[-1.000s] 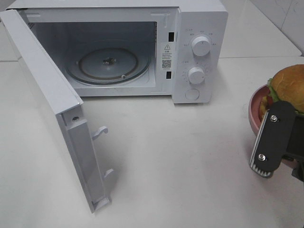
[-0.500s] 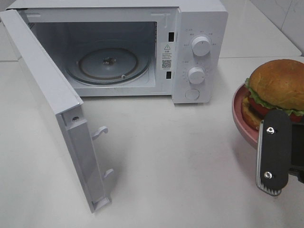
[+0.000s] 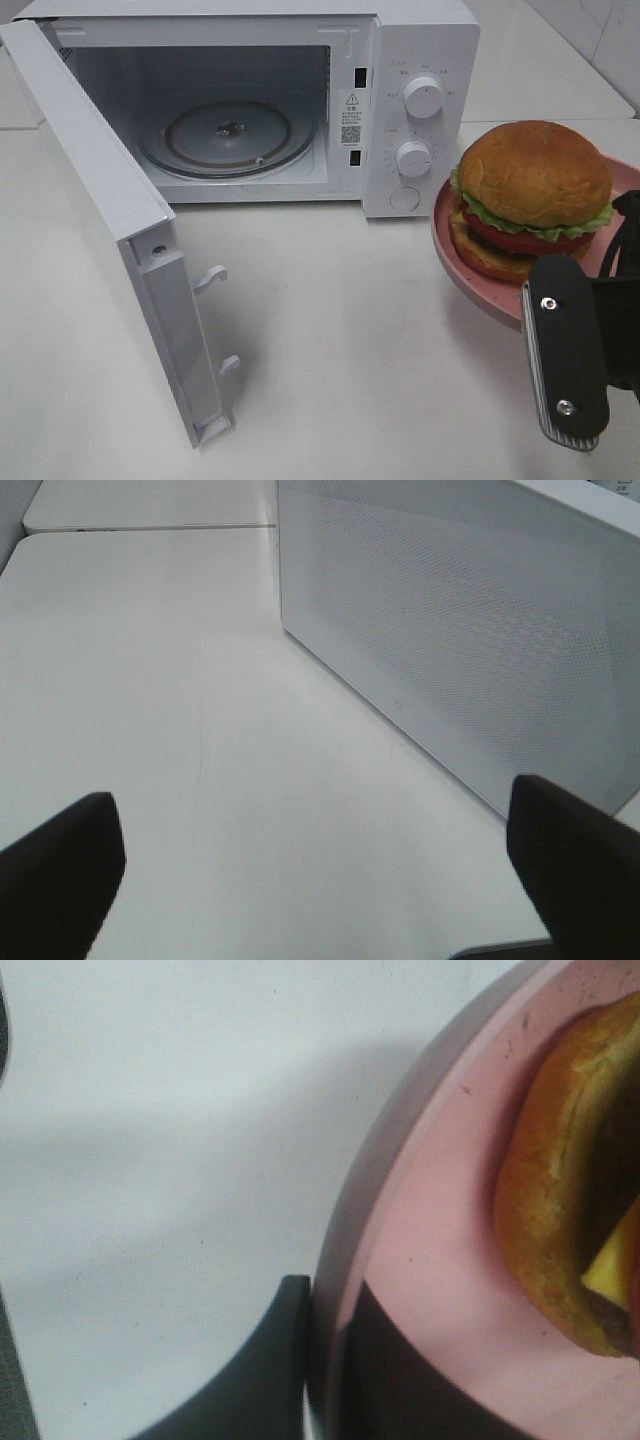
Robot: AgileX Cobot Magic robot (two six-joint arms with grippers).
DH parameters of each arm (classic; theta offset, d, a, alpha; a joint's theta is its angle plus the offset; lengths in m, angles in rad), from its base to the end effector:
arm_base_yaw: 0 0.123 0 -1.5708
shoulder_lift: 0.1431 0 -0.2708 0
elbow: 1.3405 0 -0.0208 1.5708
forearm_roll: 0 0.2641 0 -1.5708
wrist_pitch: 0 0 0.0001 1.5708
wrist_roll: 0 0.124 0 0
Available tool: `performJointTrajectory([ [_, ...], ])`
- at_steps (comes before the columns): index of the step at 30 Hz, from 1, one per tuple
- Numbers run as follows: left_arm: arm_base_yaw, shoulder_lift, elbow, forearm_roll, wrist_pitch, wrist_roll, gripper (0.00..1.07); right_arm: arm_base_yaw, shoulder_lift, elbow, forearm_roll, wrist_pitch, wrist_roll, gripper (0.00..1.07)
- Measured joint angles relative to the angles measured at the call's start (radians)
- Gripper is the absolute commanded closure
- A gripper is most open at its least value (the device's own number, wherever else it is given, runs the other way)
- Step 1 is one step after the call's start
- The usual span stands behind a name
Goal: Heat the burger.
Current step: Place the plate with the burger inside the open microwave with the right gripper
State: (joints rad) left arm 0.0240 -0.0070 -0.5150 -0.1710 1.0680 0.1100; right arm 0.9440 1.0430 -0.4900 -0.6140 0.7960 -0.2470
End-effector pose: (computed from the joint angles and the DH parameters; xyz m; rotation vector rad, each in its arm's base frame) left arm 0.0470 -0.0174 0.2742 0.0977 2.0176 -0.1191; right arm 0.1520 0.1228 0.1703 -1.8616 1.8823 -0.5002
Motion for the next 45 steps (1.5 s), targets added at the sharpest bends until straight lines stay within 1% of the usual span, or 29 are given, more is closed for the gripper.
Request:
performJointTrajectory([
  [9,0.000,0.000,0.000,0.000,0.000,0.000,0.10,0.000,0.000,0.000,0.001,-0.069,-0.160,1.07],
  [13,0.000,0.000,0.000,0.000,0.000,0.000,0.10,0.000,0.000,0.004,0.034,-0.123,-0.260,1.07],
  [19,0.000,0.000,0.000,0.000,0.000,0.000,0.10,0.000,0.000,0.003,0.045,-0.170,-0.347,1.07],
  [26,0.000,0.000,0.000,0.000,0.000,0.000,0.10,0.000,0.000,0.003,0.037,-0.189,-0.398,1.07],
  [34,0.000,0.000,0.000,0.000,0.000,0.000,0.10,0.000,0.000,0.003,0.073,-0.195,-0.398,1.07],
  [41,0.000,0.000,0.000,0.000,0.000,0.000,0.10,0.000,0.000,0.003,0.077,-0.198,-0.462,1.07],
  [45,0.000,0.000,0.000,0.000,0.000,0.000,0.10,0.000,0.000,0.003,0.105,-0.206,-0.509,1.07],
])
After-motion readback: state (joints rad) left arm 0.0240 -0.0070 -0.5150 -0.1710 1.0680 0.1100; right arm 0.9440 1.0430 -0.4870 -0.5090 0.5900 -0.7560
